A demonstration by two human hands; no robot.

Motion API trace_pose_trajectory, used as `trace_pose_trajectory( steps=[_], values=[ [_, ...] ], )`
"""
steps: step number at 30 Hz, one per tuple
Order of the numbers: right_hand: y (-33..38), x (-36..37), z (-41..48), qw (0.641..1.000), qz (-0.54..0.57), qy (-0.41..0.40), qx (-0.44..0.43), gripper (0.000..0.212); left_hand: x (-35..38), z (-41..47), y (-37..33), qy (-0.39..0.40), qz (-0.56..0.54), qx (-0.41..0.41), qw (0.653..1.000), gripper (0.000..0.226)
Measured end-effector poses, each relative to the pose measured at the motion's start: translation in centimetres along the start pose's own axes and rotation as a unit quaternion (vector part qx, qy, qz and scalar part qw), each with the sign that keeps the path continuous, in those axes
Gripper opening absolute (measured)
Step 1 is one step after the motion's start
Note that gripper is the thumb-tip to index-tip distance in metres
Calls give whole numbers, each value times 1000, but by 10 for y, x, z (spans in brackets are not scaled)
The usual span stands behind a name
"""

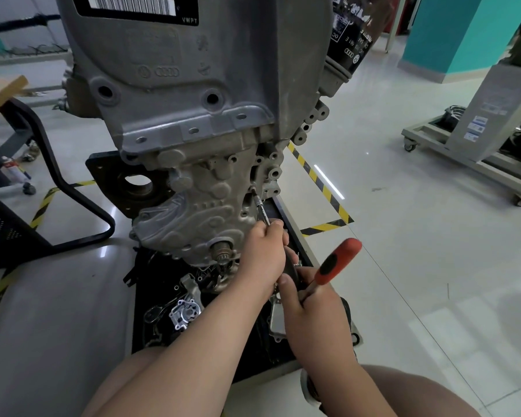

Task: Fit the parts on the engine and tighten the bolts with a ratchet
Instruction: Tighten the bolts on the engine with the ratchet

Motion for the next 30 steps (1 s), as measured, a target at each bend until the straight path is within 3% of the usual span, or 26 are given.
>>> trace_pose_trajectory(
  steps=[3, 8, 12, 14, 19, 23, 26, 30],
  values=[
    [2, 2, 1, 993, 113, 15, 22, 13, 0, -1, -2, 3, -30, -22, 999, 21],
    [3, 4, -1, 955, 268, 47, 118, 31, -1, -3, -9, 18, -179, -85, 980, 21],
    [4, 9, -2, 908, 361, 68, 200, 32, -4, -3, -8, 27, -220, -124, 967, 21],
    [5, 12, -3, 875, 422, 90, 220, 33, -5, -2, -8, 32, -238, -143, 960, 24],
    [9, 16, -4, 750, 581, 152, 277, 28, -6, -2, -6, 75, -241, -169, 953, 33],
    [12, 19, -6, 689, 638, 171, 298, 27, -4, -3, -5, 75, -220, -148, 961, 36],
    [13, 22, -8, 675, 646, 181, 307, 27, -5, -1, -5, 48, -177, -122, 975, 36],
    [11, 24, -7, 713, 613, 175, 293, 27, -6, 0, -4, 20, -122, -85, 989, 36]
  ],
)
Point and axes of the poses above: each hand's wrist, its own z-axis towards the middle knuckle, its own x-axis out of the palm, y = z × x, the point moved 2 cm from there along z, towards the middle knuckle, and after that the axes turned 5 degrees about x, right-handed, at the moved point
